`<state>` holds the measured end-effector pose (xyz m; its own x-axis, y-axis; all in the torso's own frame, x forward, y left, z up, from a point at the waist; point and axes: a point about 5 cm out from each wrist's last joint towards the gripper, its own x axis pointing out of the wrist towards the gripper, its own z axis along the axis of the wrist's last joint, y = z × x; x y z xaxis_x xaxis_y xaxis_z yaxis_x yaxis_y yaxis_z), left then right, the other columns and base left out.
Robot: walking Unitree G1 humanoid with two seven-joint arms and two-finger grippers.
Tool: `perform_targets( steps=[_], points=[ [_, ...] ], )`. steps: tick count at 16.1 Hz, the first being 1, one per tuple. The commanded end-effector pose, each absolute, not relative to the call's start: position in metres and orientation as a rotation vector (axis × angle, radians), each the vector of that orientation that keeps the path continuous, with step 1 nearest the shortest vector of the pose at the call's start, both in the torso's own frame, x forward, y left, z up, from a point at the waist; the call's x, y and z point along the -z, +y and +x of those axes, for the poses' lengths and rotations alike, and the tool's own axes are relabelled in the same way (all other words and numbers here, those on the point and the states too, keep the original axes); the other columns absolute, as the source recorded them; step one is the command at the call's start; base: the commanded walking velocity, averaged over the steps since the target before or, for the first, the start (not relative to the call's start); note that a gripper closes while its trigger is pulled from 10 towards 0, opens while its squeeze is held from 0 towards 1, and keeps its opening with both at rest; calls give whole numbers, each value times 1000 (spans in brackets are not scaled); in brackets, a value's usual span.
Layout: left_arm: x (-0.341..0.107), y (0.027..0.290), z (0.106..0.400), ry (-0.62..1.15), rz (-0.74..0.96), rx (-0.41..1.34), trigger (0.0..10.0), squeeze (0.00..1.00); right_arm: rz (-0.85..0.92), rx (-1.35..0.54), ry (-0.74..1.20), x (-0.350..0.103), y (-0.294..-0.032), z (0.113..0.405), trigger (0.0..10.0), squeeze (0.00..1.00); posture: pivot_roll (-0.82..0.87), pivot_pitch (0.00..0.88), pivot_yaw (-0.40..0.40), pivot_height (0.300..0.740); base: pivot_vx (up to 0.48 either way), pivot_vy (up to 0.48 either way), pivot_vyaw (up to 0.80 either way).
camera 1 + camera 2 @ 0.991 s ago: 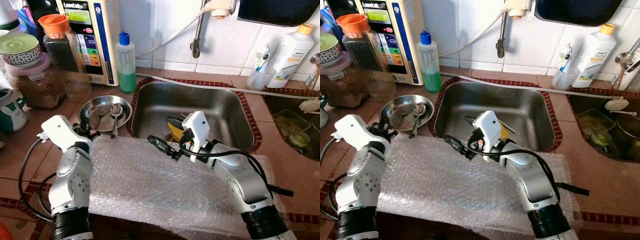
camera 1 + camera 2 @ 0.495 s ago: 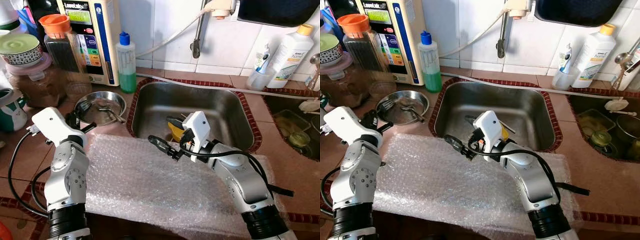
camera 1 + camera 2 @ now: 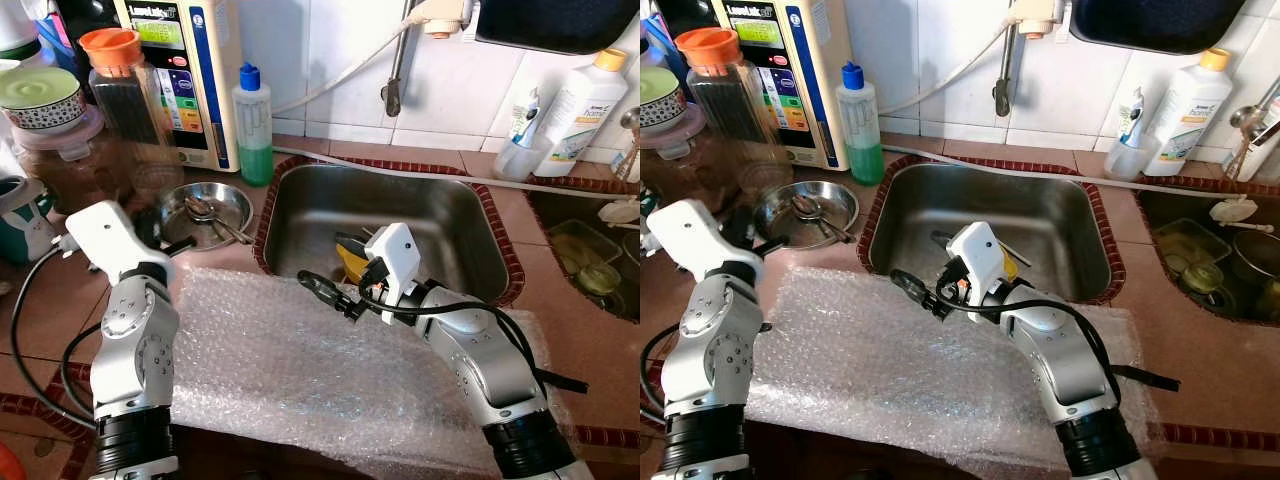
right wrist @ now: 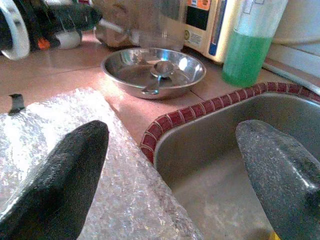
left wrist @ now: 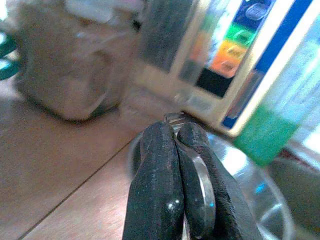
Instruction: Kitchen organization
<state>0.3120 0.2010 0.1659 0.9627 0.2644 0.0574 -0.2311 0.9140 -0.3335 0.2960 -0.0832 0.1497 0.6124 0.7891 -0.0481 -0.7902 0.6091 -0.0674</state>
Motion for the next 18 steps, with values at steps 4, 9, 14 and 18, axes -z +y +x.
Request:
perform_targets(
  steps=[4, 9, 14, 18],
  points=[
    [-206, 177, 316, -288, -456, -3, 0, 0, -92, -793, -6, -154, -95, 310, 10000, 0, 79, 24, 3, 740, 0, 0, 0],
    [-208, 168, 318, -276, -572, 93, 0, 0, 64, -624, -5, -161, -108, 327, 10000, 0, 80, 19, 1, 740, 0, 0, 0],
    [-190, 123, 311, -81, -845, 392, 0, 0, 477, -507, -18, -177, -109, 339, 10000, 0, 77, 16, 8, 740, 0, 0, 0],
    [-175, 106, 310, 28, -842, 466, 0, 0, 557, -458, 10, -171, -107, 340, 10000, 0, 76, 21, 23, 740, 0, 0, 0]
  ],
)
